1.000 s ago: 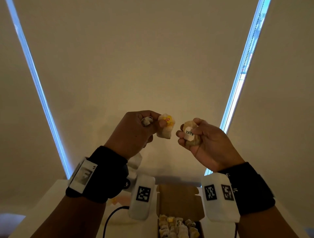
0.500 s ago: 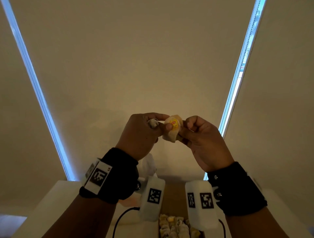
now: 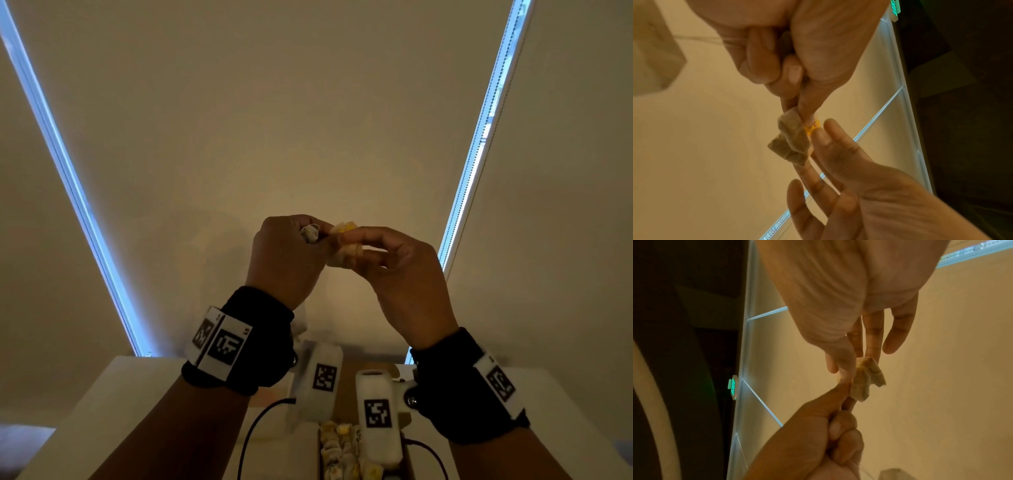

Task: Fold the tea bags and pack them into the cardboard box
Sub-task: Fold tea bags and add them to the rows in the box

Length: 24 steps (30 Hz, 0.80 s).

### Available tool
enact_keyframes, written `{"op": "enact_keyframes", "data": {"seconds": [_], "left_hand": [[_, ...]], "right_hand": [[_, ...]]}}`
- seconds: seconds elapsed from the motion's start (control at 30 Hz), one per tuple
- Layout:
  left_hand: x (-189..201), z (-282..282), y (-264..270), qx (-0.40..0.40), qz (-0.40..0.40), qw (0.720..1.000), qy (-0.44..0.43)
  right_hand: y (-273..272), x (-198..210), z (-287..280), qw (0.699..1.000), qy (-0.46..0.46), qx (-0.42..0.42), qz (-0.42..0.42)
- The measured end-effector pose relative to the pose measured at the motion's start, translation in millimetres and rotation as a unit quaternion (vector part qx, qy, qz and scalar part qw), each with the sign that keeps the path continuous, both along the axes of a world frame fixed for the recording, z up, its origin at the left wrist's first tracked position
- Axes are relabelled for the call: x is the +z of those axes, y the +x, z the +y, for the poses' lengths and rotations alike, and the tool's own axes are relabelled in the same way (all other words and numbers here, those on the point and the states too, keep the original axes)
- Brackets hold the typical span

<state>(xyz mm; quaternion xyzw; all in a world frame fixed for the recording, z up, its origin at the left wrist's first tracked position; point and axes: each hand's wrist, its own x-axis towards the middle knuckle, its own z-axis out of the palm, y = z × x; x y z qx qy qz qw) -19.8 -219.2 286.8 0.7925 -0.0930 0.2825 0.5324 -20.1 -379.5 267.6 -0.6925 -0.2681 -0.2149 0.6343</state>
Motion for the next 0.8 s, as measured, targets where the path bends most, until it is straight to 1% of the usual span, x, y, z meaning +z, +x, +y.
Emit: {"op": "enact_keyframes", "data": {"seconds": [0.13, 0.27, 0.33, 0.43, 0.57, 0.63, 0.7, 0.8], "left_hand": [[-14, -6, 0, -0.016, 0.015, 1.0, -0.001], [-35, -11, 2, -0.055, 0.044, 0.995, -0.068], [-46, -13, 3, -0.059, 0.059, 0.994, -0.077], [-65, -20, 0, -0.093, 0.08, 0.989, -0.078], [-110, -31, -3, -0.119, 0.11, 0.985, -0.053], [-136, -36, -5, -0.113, 0.122, 0.986, -0.011], [-167, -43, -8, -0.106, 0.151, 0.982, 0.026], [-211, -55, -12, -0.112, 0.202, 0.972, 0.035]], "right_hand": [[4, -13, -7, 0.999, -0.016, -0.026, 0.028], [4, -25, -18, 0.998, -0.006, -0.034, 0.059], [2, -31, -23, 0.997, 0.001, -0.034, 0.072], [-3, -45, -28, 0.996, -0.004, -0.029, 0.089], [-6, -86, -43, 0.99, -0.027, -0.052, 0.132], [-10, -111, -52, 0.984, -0.035, -0.068, 0.161], [-15, -139, -60, 0.977, -0.038, -0.069, 0.2], [-22, -181, -70, 0.965, -0.045, -0.079, 0.245]]}}
